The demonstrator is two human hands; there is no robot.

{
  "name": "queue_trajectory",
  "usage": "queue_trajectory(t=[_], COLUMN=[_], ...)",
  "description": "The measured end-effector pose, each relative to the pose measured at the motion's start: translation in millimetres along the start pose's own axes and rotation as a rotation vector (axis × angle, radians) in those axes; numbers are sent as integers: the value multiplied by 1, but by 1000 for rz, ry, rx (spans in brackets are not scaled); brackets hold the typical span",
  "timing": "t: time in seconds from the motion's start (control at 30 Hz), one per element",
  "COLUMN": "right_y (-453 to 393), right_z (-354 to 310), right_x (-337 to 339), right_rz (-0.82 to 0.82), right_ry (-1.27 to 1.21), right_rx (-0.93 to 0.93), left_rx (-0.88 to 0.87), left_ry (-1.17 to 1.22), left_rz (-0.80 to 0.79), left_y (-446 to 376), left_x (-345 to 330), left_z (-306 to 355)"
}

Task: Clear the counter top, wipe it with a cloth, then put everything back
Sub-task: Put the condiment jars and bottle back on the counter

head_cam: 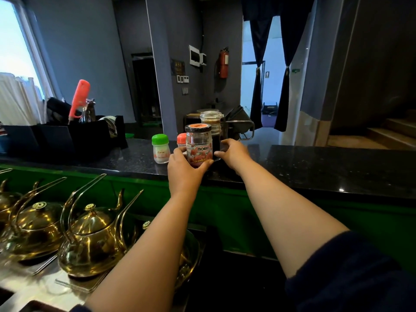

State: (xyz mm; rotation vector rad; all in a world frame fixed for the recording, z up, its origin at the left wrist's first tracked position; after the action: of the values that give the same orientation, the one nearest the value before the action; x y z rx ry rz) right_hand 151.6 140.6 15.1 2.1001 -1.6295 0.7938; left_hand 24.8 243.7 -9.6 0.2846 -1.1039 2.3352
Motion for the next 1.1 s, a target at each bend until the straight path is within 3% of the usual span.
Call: queue_trajectory(t=[0.13, 0.23, 0.4, 0.6, 0.77, 0.93, 1.1], right_y=[40, 87, 168, 232, 256, 279, 303], right_z=[21, 47, 114, 222, 305, 353, 393], right_x=[26, 54, 85, 109, 122, 135, 123], right_rz=[44, 234, 316, 259, 164, 13, -188], right_ry=[-16, -88, -89, -2, 137, 262, 184], right_rx=[61, 215, 306, 95, -150, -361, -429], left_rx=[25, 53, -91, -206, -113, -31, 103], left_ry=[-36, 7, 74, 149, 217, 190, 225], left_rz=[-31, -7, -103, -316, -499, -873, -839], left_y=[15, 38, 99, 209, 294, 353, 375], left_x=[6, 15, 9, -39, -92, -146, -169], left_z=[8, 25, 68, 110, 118, 111, 108])
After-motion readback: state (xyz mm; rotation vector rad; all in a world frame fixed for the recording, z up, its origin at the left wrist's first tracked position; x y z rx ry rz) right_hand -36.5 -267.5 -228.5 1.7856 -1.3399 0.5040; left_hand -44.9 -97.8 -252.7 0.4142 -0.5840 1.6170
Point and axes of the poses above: each hand's wrist, its own y-axis away from the middle knuckle, its own x-axis out of the back of the hand, z = x × y, the point moved 4 cm from there along -y, towards the middle knuckle, and after that the axes turned 13 degrees about -x, right-handed, at the moved point
